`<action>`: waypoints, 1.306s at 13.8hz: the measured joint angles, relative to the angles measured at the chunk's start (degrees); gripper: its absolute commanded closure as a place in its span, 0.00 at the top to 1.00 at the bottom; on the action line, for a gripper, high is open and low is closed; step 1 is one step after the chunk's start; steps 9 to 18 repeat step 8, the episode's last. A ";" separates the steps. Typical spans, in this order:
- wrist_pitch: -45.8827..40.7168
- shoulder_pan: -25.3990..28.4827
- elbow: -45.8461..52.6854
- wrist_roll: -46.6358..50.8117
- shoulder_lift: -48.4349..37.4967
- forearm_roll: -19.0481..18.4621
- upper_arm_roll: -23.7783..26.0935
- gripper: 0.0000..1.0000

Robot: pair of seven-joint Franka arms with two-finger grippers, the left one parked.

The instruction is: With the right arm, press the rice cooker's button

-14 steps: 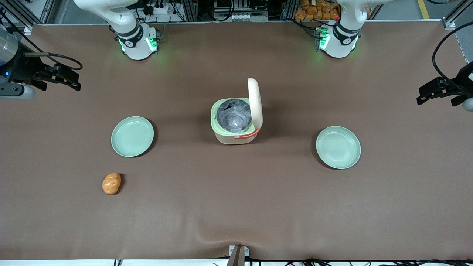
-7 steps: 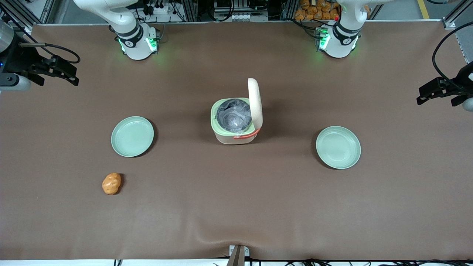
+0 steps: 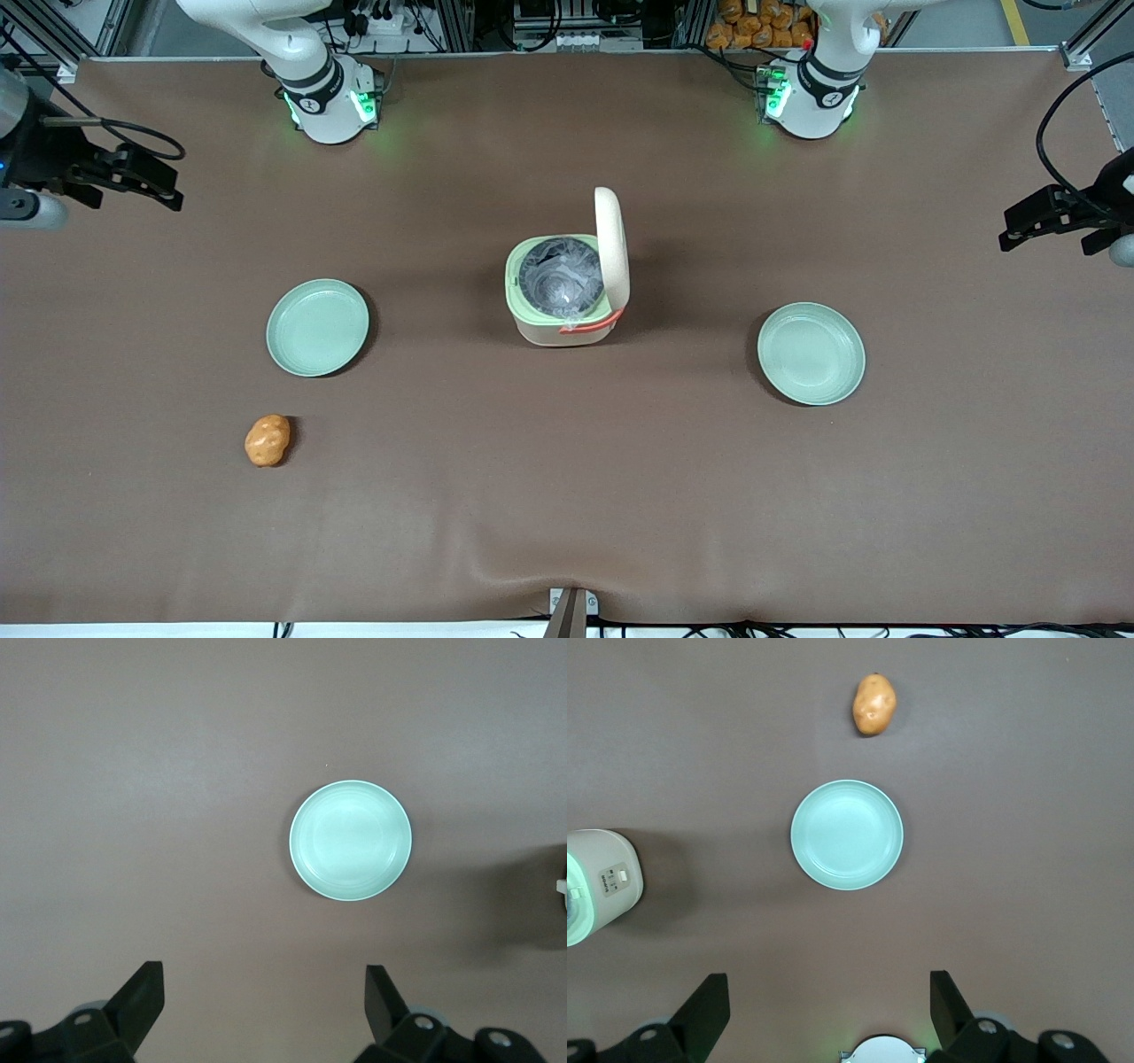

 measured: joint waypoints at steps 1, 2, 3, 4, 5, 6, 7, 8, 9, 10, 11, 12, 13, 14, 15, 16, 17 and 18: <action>0.10 -0.55 -1.33 -0.06 -1.33 0.00 0.00 1.00; 0.54 -1.00 -3.05 -0.37 -3.05 0.00 -0.02 1.00; 1.42 -1.47 -5.12 -1.21 -5.05 0.00 -0.03 1.00; 2.32 -2.04 -7.19 -2.31 -6.96 0.00 -0.04 1.00; 2.86 -2.60 -8.65 -3.07 -8.36 0.00 -0.05 1.00; 3.27 -2.97 -9.35 -3.59 -9.19 0.00 -0.05 1.00; 3.64 -3.10 -9.43 -3.73 -9.55 0.00 -0.05 1.00; 4.04 -3.10 -9.41 -3.75 -9.68 0.00 0.02 1.00; 4.04 -3.10 -9.41 -3.75 -9.68 0.00 0.02 1.00; 4.04 -3.10 -9.41 -3.75 -9.68 0.00 0.02 1.00; 4.04 -3.10 -9.41 -3.75 -9.68 0.00 0.02 1.00; 4.04 -3.10 -9.41 -3.75 -9.68 0.00 0.02 1.00; 4.04 -3.10 -9.41 -3.75 -9.68 0.00 0.02 1.00; 4.04 -3.10 -9.41 -3.75 -9.68 0.00 0.02 1.00; 4.04 -3.10 -9.41 -3.75 -9.68 0.00 0.02 1.00; 4.04 -3.10 -9.41 -3.75 -9.68 0.00 0.02 1.00; 4.04 -3.10 -9.41 -3.75 -9.68 0.00 0.02 1.00; 4.04 -3.10 -9.41 -3.75 -9.68 0.00 0.02 1.00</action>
